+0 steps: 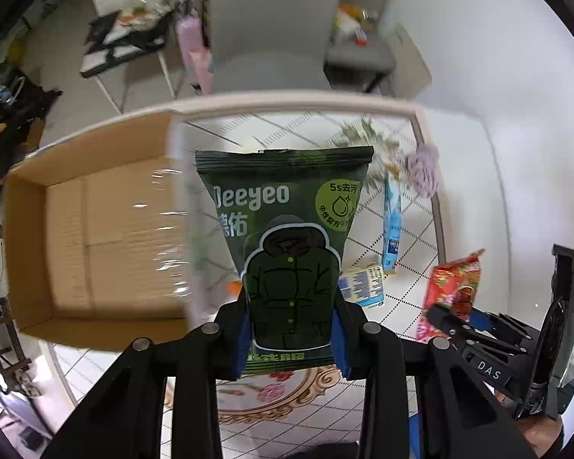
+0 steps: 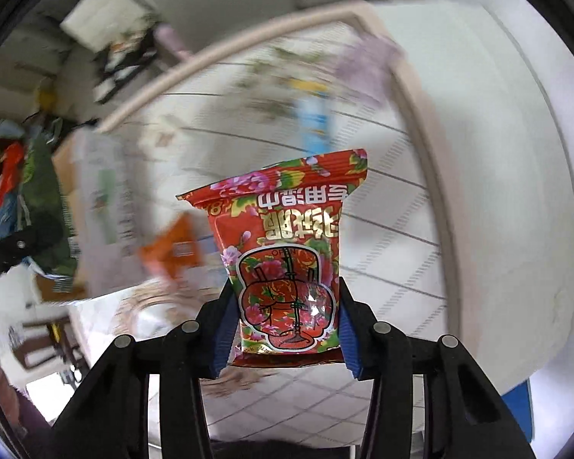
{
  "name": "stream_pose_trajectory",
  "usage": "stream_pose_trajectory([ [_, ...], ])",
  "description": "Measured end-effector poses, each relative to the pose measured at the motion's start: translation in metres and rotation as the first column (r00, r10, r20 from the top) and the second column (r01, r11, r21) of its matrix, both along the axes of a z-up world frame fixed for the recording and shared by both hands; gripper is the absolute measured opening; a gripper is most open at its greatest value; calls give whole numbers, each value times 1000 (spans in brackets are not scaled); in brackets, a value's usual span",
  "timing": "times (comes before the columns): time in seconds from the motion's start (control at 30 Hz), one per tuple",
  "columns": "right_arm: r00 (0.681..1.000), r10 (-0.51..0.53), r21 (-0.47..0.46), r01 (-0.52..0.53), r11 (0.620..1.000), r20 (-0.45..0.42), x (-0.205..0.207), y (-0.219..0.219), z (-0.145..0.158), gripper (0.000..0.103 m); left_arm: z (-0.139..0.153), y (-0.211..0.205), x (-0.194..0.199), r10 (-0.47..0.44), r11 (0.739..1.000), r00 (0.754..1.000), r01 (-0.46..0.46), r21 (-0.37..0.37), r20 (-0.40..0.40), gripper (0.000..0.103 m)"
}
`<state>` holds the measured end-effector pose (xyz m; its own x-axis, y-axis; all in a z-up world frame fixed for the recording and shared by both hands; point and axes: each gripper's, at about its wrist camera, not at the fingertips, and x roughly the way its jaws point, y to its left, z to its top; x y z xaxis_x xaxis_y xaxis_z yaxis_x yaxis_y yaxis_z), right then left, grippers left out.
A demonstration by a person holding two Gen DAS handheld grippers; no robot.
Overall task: Organize snacks
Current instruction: 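Carry both bags into the cardboard box and open both grippers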
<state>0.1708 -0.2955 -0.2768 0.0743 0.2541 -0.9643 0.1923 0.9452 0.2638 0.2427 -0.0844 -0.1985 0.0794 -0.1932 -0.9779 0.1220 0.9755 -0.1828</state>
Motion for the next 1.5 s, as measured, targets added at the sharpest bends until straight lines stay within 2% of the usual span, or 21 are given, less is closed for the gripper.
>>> stream_pose_trajectory([
  [0.17,991,102,73,-108,991,84,17,83,59,48,28,70,-11,72,997,996,-71,-9,46,31],
  [0.23,985,139,82,-148,986,100,26,122,71,48,28,100,-7,101,995,994,-101,-5,51,31],
  [0.33,979,177,71,-185,980,99,45,180,70,48,17,137,5,132,991,991,-132,-6,35,31],
  [0.5,976,214,56,-216,975,30,83,262,31,48,-17,196,38,164,986,986,-166,-34,-41,31],
  [0.63,980,199,30,-198,980,-28,112,296,-11,48,-60,229,71,180,980,975,-189,-60,-128,31],
  [0.73,980,191,-9,-192,981,-53,136,312,-38,48,-84,237,91,164,983,972,-176,-60,-167,31],
  [0.9,981,185,-83,-189,978,-57,165,327,-63,49,-122,238,118,111,987,966,-133,-85,-232,31],
  [1.0,982,177,-105,-183,978,-63,181,328,-77,49,-132,235,126,77,991,964,-102,-87,-253,32],
  [1.13,978,190,-119,-199,973,-80,196,335,-90,51,-149,231,136,78,993,949,-102,-66,-304,33],
  [1.17,978,193,-132,-202,971,-75,196,335,-89,53,-151,230,137,73,994,949,-96,-60,-307,34],
  [1.23,976,202,-151,-212,966,-76,198,337,-89,67,-151,229,138,74,996,954,-84,-23,-292,38],
  [1.3,977,198,-148,-207,967,-77,196,336,-87,75,-147,232,139,72,997,960,-79,-14,-272,45],
  [1.37,978,192,-152,-203,967,-82,192,335,-84,75,-142,237,135,75,997,963,-78,-4,-258,60],
  [1.4,978,193,-151,-204,967,-85,190,334,-82,75,-138,238,133,76,997,966,-79,-5,-247,63],
  [1.47,978,190,-156,-202,967,-92,181,331,-77,75,-130,240,127,74,997,971,-75,3,-229,80],
  [1.5,978,190,-157,-202,967,-91,178,331,-74,77,-124,242,122,75,997,974,-74,12,-214,82],
])
